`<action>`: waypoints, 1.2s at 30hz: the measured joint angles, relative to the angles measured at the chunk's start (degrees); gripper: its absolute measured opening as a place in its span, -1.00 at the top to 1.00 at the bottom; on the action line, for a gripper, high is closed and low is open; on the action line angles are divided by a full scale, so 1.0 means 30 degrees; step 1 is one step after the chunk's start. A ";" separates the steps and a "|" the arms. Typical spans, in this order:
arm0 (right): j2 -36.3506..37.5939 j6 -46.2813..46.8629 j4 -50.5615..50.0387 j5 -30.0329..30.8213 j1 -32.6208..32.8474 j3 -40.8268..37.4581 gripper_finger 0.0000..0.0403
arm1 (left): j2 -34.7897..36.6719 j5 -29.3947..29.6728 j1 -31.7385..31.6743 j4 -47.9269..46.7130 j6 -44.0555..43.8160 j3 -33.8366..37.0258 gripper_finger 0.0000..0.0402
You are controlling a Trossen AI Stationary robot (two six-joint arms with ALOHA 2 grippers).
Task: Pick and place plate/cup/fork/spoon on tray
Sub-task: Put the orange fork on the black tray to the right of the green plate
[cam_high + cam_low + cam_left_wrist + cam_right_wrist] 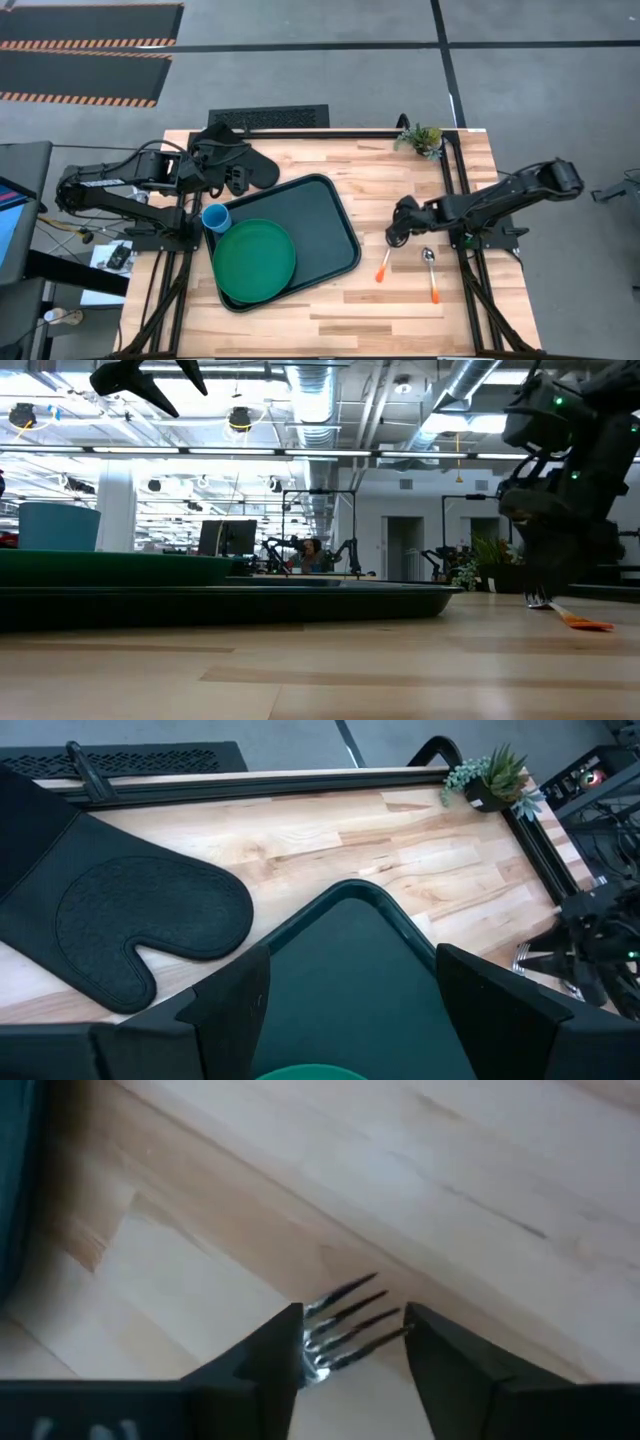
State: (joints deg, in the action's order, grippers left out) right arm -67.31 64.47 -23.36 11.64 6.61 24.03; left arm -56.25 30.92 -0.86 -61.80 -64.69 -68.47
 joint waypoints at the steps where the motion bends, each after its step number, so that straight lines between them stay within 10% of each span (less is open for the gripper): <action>1: -0.0101 0.0027 0.0003 -0.0095 0.0000 0.0000 0.10 | 0.0000 -0.0002 0.0000 0.0000 -0.0002 0.0000 -0.34; 9: -0.0104 -0.0067 0.0446 -0.0232 -0.0022 0.0084 0.91 | -0.0004 0.0066 0.0000 -0.0007 0.0007 0.0000 -0.34; 25: 0.1200 -0.1179 -0.1628 -0.0108 -0.0847 0.4236 0.99 | -0.0007 0.0212 0.0006 -0.0146 0.0204 0.0000 -0.34; 36: -0.2413 -0.6103 0.9553 -0.3093 -0.3421 0.6936 0.99 | -0.0007 0.0450 0.0000 -0.0146 0.0189 0.0000 -0.34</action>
State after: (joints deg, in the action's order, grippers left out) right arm -74.55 46.16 5.30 2.36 -3.65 44.84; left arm -56.27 32.27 -0.86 -62.24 -64.12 -68.47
